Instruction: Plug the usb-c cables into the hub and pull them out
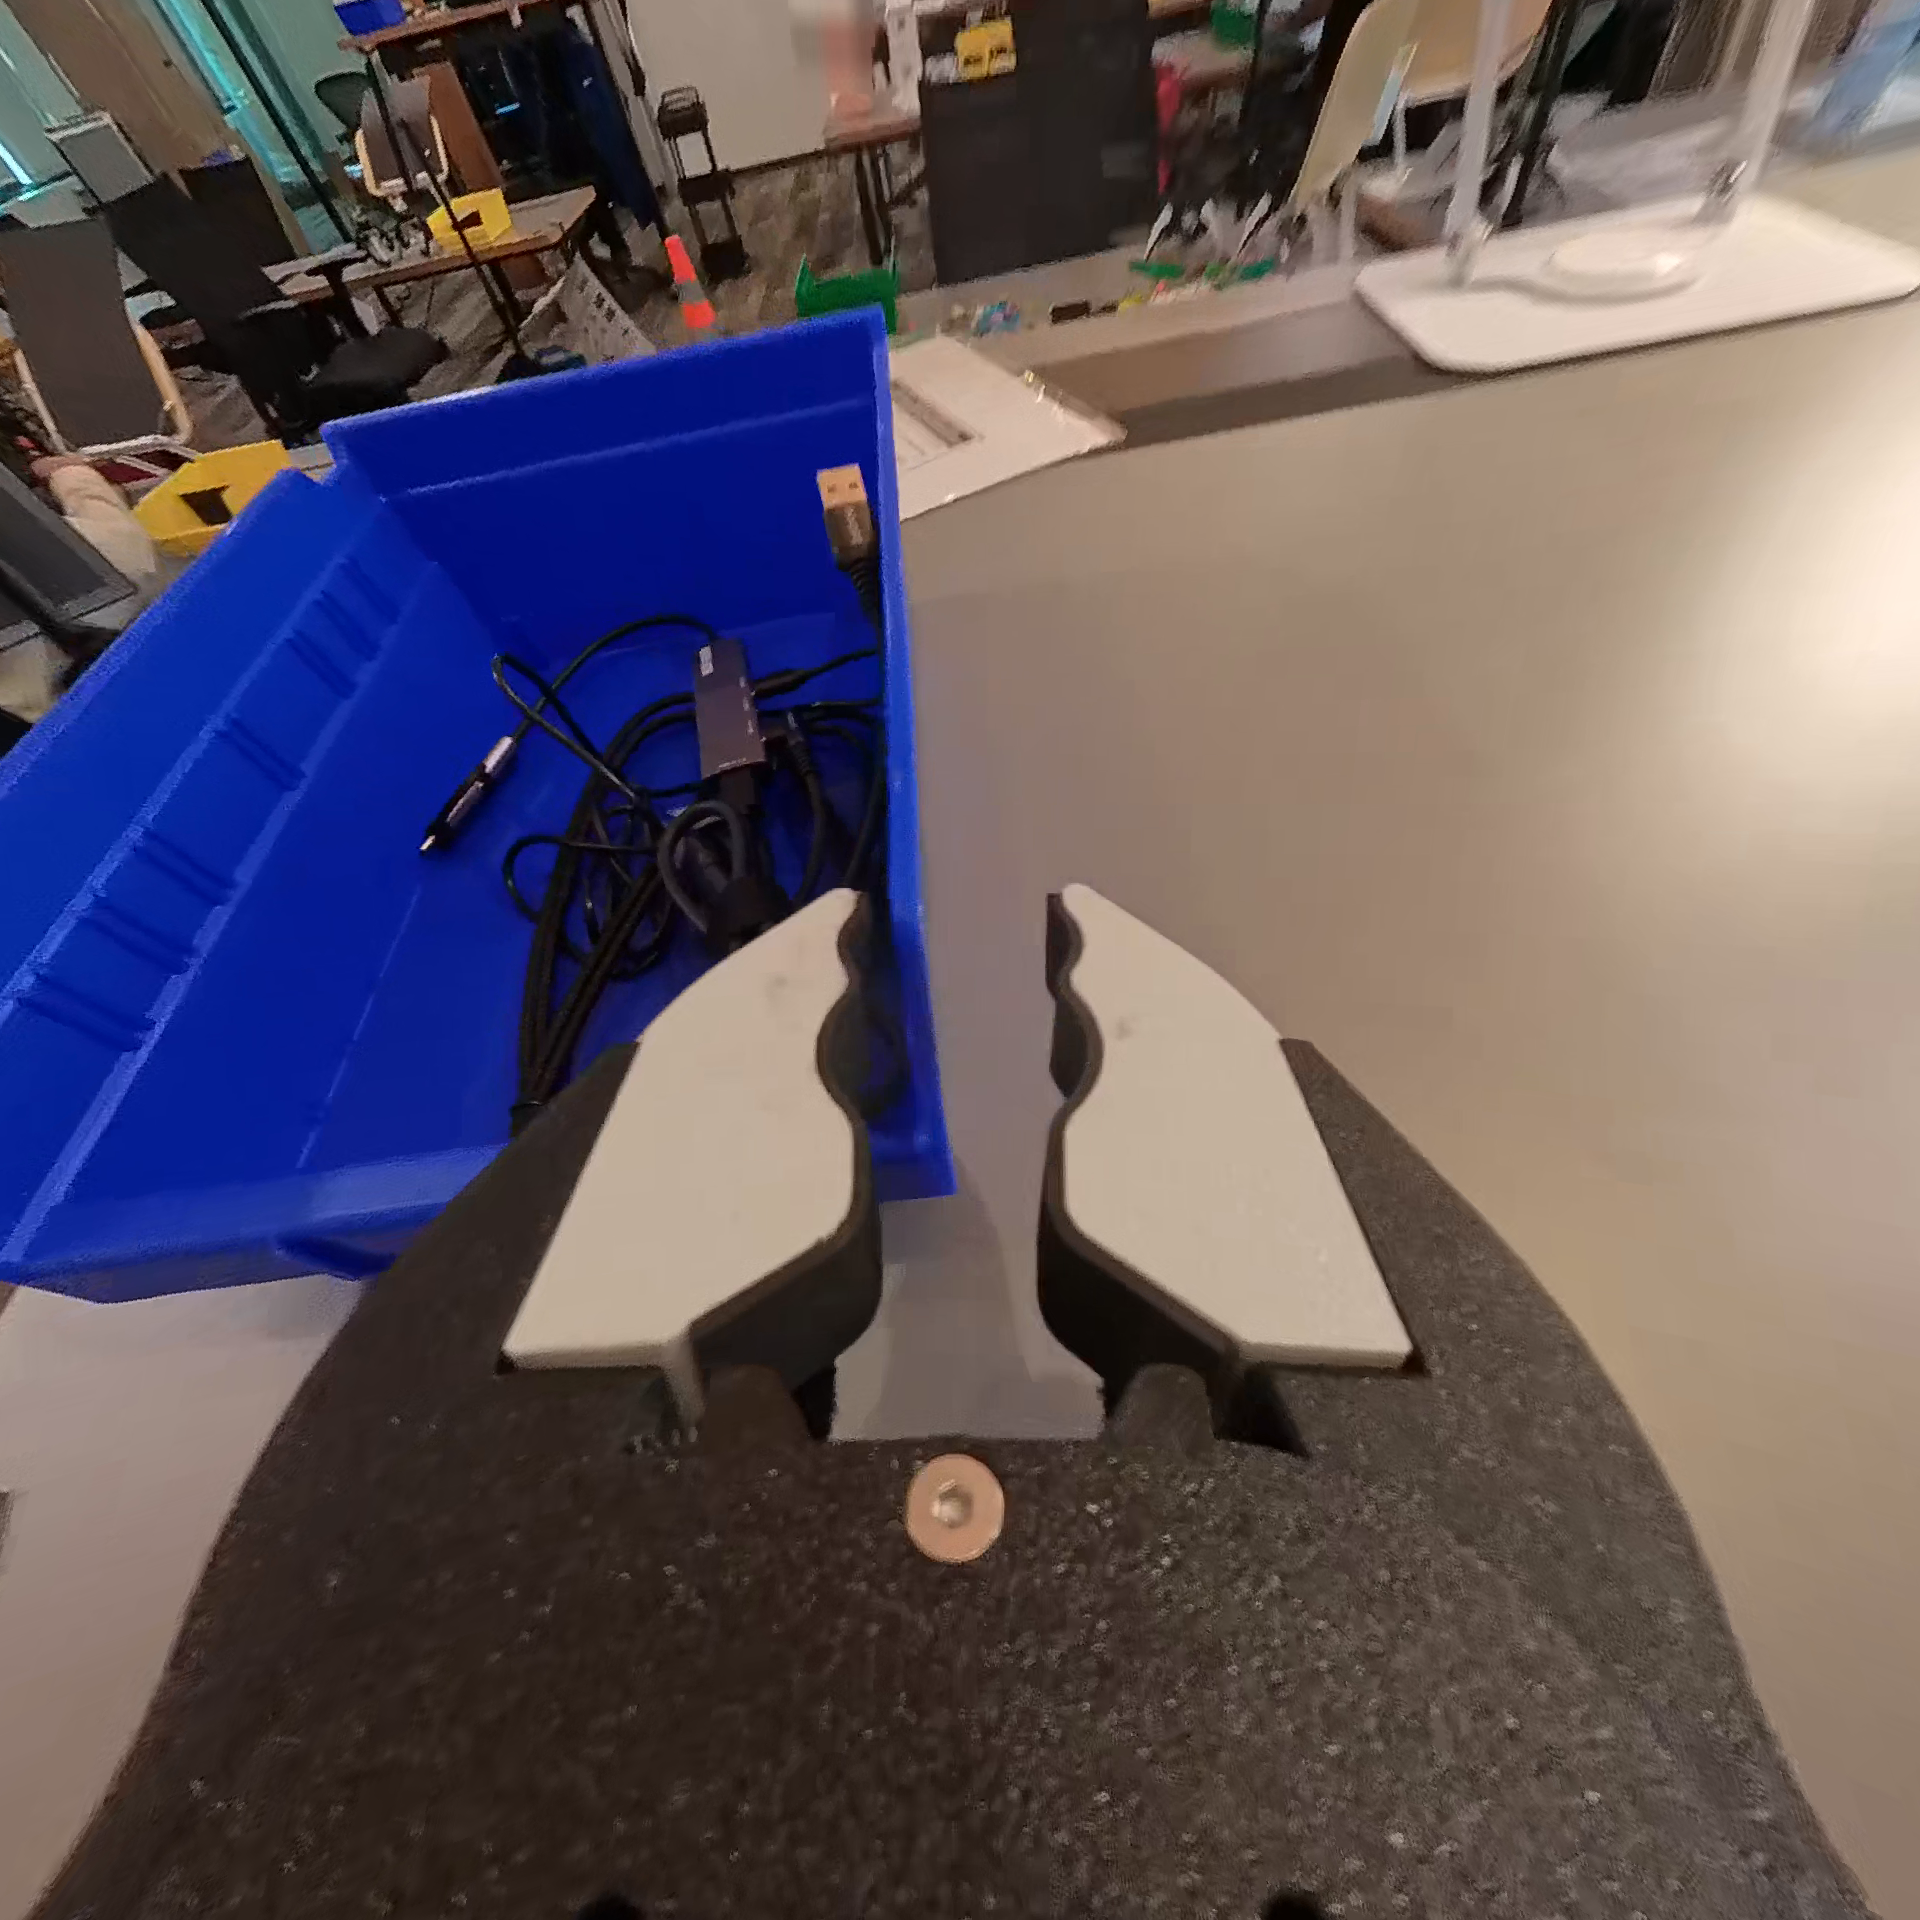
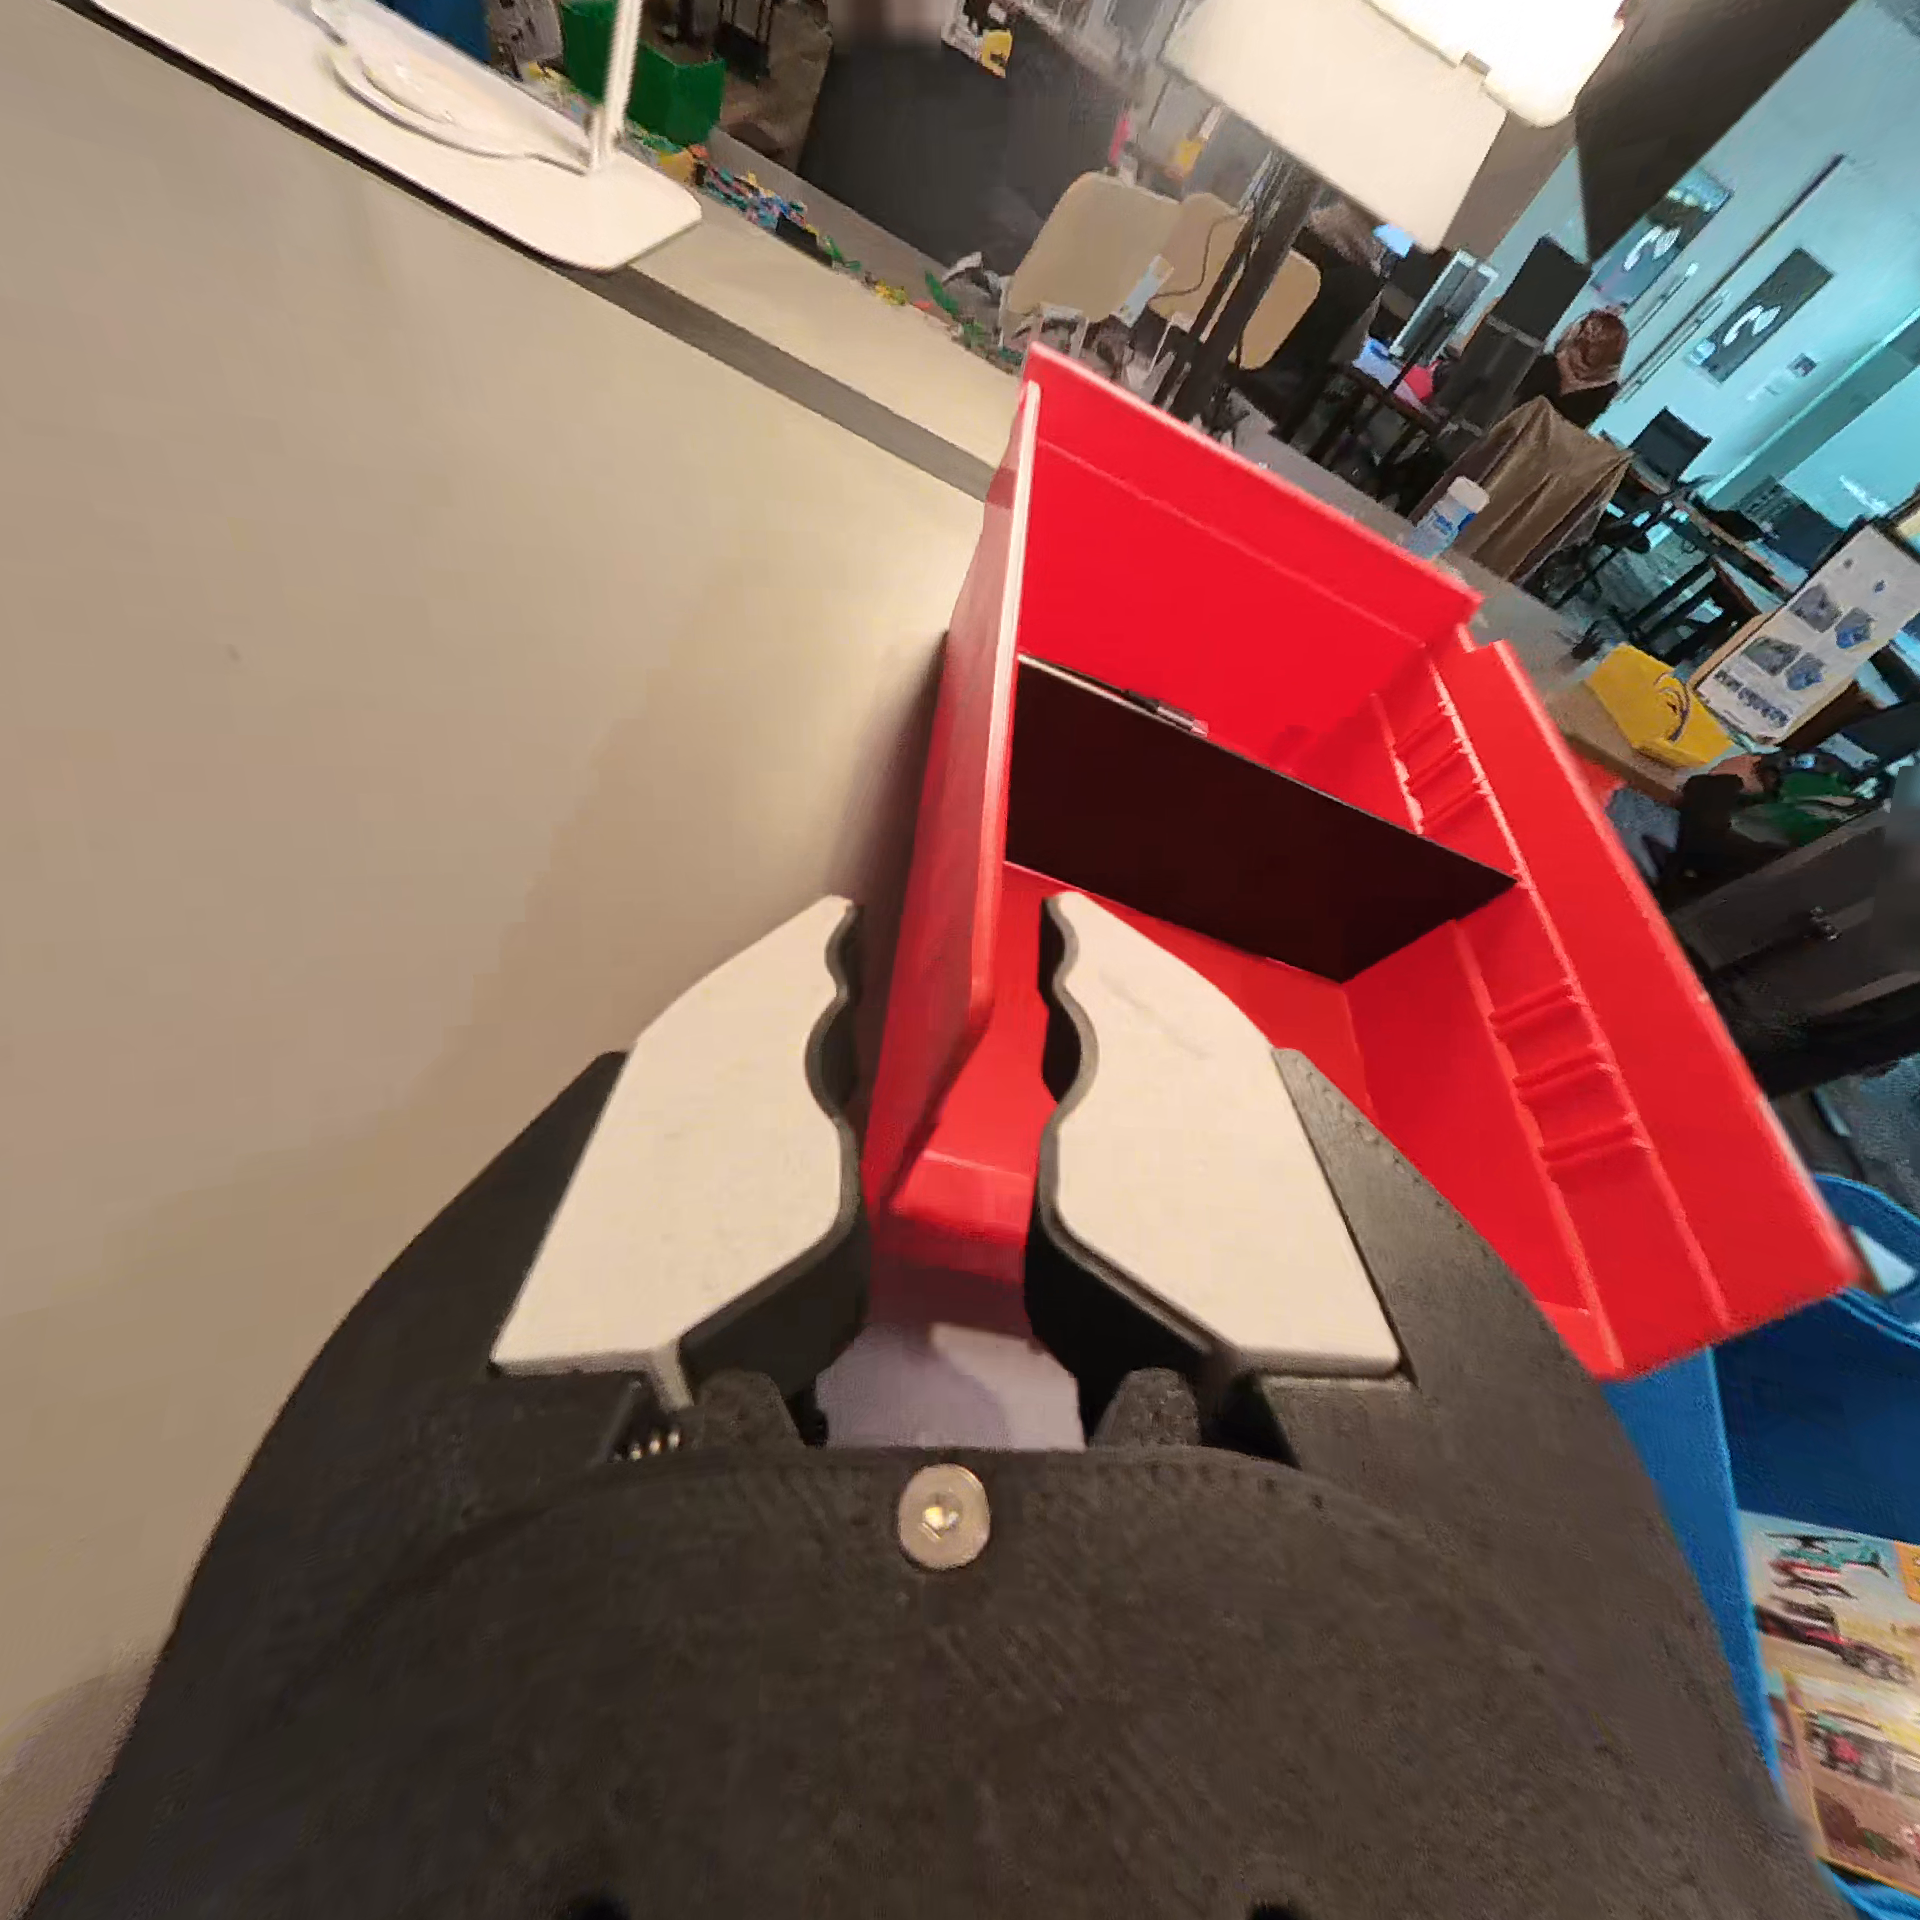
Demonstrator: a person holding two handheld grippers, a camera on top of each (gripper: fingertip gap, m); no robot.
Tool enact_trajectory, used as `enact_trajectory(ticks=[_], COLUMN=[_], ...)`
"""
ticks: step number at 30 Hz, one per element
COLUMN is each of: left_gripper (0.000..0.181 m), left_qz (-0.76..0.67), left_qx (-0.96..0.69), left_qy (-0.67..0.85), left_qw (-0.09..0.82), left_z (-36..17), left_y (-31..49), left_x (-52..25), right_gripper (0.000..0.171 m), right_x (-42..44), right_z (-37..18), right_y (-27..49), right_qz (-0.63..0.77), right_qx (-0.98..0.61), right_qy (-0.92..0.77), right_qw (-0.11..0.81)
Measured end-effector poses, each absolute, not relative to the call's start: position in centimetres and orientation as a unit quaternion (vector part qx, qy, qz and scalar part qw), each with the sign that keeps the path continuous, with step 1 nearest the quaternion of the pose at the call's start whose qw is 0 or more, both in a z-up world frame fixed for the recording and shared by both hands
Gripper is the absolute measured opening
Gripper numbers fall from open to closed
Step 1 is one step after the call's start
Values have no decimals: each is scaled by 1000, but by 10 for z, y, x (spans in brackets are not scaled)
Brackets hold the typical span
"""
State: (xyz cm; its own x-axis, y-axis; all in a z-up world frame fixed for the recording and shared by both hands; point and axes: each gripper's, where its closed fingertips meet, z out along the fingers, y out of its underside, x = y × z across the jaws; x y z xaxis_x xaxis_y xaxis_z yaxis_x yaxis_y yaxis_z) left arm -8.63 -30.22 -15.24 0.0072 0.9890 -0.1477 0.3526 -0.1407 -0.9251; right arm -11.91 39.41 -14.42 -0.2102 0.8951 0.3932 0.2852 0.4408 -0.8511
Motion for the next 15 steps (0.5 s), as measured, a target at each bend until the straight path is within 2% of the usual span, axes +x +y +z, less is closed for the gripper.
enact_trajectory(ticks=[4, 7, 11, 15], left_gripper=[37, 36, 37, 37], left_qz=[446, 441, 429, 404], left_qx=[-584, -577, -566, -562], left_qy=[-540, -539, -561, -599], left_qw=[411, 428, 425, 403], left_z=[-125, -109, -99, -103], left_y=[-291, -288, -302, -325], left_x=[-72, -70, -81, -94], right_gripper=[34, 31, 30, 29], right_x=[-90, -80, -87, -96], right_z=[-120, -115, -145, -191], right_y=[384, 354, 296, 256], right_qz=[324, 363, 419, 413], right_qx=[-389, -371, -372, -382], right_qy=[-708, -716, -737, -770], right_qw=[493, 467, 378, 301])
